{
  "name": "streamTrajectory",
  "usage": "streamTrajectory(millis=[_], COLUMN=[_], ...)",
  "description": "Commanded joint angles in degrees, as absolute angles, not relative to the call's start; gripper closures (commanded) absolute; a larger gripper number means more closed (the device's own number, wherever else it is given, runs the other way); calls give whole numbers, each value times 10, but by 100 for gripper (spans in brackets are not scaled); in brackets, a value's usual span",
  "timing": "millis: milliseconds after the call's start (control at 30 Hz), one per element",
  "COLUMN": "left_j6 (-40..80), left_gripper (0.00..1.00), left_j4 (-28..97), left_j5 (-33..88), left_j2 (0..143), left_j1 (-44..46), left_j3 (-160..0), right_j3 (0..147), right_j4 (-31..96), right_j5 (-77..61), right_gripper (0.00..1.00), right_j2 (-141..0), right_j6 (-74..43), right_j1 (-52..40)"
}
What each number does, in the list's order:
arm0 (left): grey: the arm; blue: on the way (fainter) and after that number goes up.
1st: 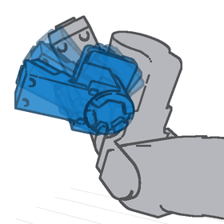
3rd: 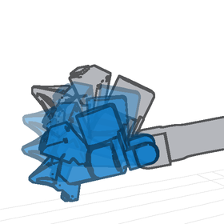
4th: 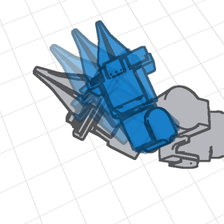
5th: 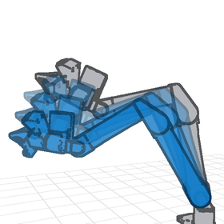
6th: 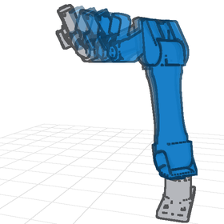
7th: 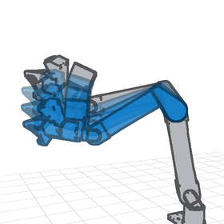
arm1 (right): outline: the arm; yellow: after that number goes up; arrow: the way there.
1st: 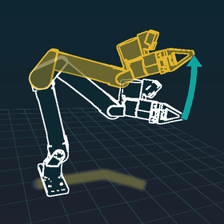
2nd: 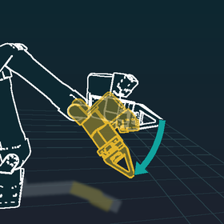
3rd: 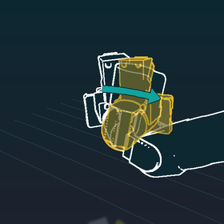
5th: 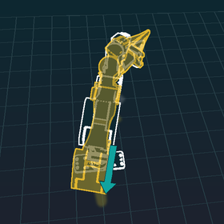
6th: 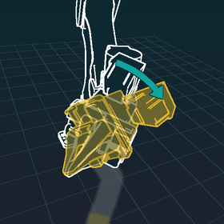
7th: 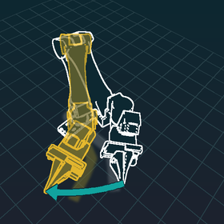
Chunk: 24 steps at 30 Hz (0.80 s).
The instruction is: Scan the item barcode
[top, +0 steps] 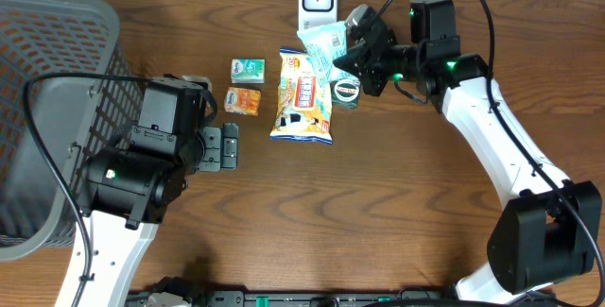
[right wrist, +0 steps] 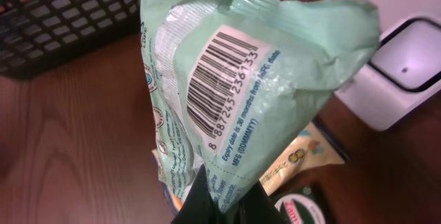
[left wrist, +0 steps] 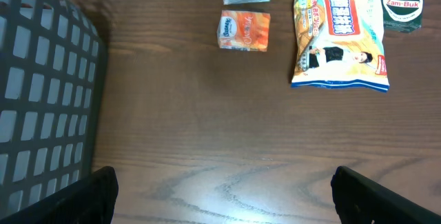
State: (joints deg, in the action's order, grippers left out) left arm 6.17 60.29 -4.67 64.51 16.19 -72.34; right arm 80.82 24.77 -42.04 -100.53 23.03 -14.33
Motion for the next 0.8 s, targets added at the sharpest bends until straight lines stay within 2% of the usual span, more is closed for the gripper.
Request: streamTrajectory(millis=[0, 333, 767], left_j6=[61, 61, 61], left_gripper=[2, 2, 2], left_j4=[606, 606, 606], left_j5=[-50, -50, -50], left_j2=[647, 647, 647], left_j1=[162, 162, 162], left_j3=[-731, -731, -731], right_j3=[818, 818, 818], right_j4=[266, 386, 395], right_j5=[-439, -439, -393], right_gripper=[99, 99, 99], right_j2=[-994, -994, -994], right_j6=[228, 228, 230], right_j1=[-145, -153, -155])
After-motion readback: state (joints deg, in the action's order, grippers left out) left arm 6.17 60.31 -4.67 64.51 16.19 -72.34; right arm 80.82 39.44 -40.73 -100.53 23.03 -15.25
